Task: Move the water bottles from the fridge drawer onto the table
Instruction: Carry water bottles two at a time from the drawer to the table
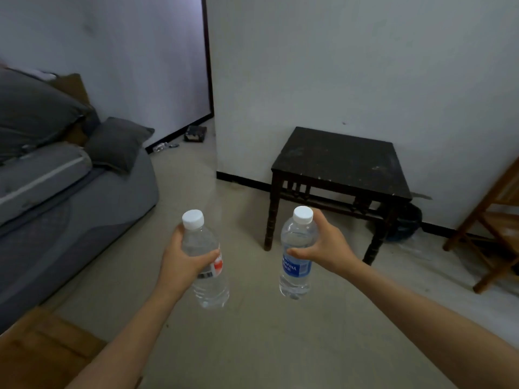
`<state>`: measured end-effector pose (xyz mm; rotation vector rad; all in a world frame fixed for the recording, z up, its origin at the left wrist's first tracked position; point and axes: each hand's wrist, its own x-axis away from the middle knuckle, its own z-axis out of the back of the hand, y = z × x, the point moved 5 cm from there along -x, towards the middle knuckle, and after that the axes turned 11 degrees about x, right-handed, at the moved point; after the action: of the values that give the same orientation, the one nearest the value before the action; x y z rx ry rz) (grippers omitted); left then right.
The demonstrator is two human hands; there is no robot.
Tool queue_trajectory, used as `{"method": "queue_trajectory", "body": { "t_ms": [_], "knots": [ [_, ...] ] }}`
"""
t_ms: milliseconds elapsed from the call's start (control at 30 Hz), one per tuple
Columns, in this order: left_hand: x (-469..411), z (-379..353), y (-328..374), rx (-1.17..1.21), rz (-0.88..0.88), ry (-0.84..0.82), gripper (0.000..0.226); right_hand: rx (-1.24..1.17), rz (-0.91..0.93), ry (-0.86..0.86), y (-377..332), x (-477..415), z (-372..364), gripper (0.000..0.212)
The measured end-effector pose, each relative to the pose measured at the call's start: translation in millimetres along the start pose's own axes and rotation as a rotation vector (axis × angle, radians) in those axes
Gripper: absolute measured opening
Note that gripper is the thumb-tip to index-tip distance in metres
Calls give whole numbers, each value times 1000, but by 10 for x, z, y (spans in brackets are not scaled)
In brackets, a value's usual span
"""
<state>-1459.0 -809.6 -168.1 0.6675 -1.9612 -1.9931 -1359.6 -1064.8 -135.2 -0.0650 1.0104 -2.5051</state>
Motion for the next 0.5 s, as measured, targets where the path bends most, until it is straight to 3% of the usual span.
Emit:
{"method": "queue_trajectory", "body": {
  "t_ms": [500],
  "knots": [
    [-2148,313,-120,-78,-33,79,68,-42,48,8,-238,-2100,-431,66]
  ]
}}
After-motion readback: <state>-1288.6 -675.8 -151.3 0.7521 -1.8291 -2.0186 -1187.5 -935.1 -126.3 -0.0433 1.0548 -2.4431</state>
